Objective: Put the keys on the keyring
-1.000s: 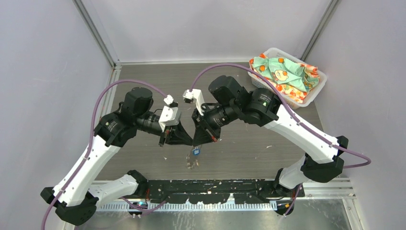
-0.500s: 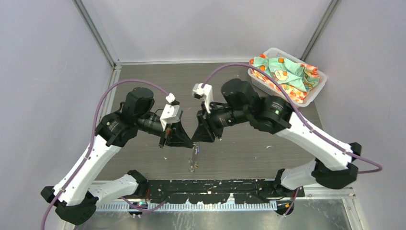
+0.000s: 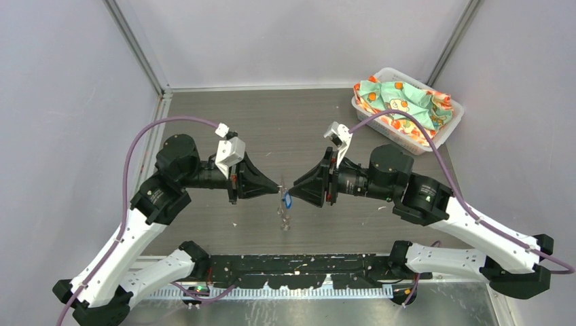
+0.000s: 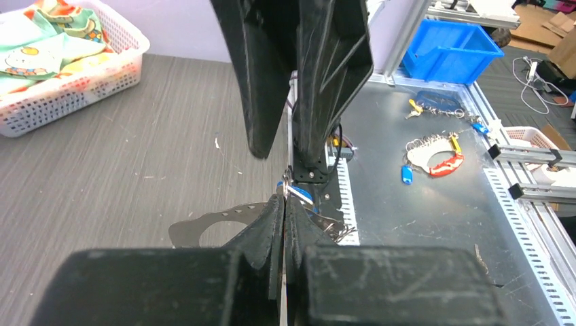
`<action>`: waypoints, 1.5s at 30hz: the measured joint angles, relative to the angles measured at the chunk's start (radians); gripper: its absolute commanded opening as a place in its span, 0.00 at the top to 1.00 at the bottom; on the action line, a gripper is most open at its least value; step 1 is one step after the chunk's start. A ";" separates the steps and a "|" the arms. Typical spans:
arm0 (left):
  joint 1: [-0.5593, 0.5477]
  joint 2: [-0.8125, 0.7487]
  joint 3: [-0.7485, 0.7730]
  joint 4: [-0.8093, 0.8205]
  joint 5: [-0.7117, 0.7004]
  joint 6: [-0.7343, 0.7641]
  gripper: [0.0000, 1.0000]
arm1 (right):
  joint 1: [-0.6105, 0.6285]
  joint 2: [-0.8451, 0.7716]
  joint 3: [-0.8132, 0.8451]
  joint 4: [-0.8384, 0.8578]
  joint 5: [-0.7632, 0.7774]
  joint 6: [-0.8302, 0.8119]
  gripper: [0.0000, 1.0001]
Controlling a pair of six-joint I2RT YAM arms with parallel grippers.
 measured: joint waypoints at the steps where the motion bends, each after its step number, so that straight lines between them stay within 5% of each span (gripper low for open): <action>1: 0.000 0.000 0.001 0.009 -0.001 -0.006 1.00 | 0.000 0.000 -0.021 0.030 0.000 0.017 0.58; 7: 0.000 0.000 0.015 0.054 -0.016 -0.042 1.00 | 0.000 -0.001 -0.091 0.114 -0.016 0.075 0.55; 12: 0.000 0.000 0.019 0.074 -0.021 -0.066 1.00 | 0.000 -0.003 -0.095 0.155 -0.022 0.085 0.65; 25: 0.000 0.000 0.019 0.074 -0.027 -0.085 1.00 | 0.000 -0.026 -0.053 0.143 -0.021 0.044 0.67; 34: 0.000 -0.002 0.019 0.070 -0.035 -0.084 1.00 | -0.001 0.023 -0.018 0.126 -0.034 0.025 0.98; 45: 0.000 -0.003 0.019 0.074 -0.035 -0.084 1.00 | -0.002 0.014 -0.018 0.108 -0.032 0.018 0.99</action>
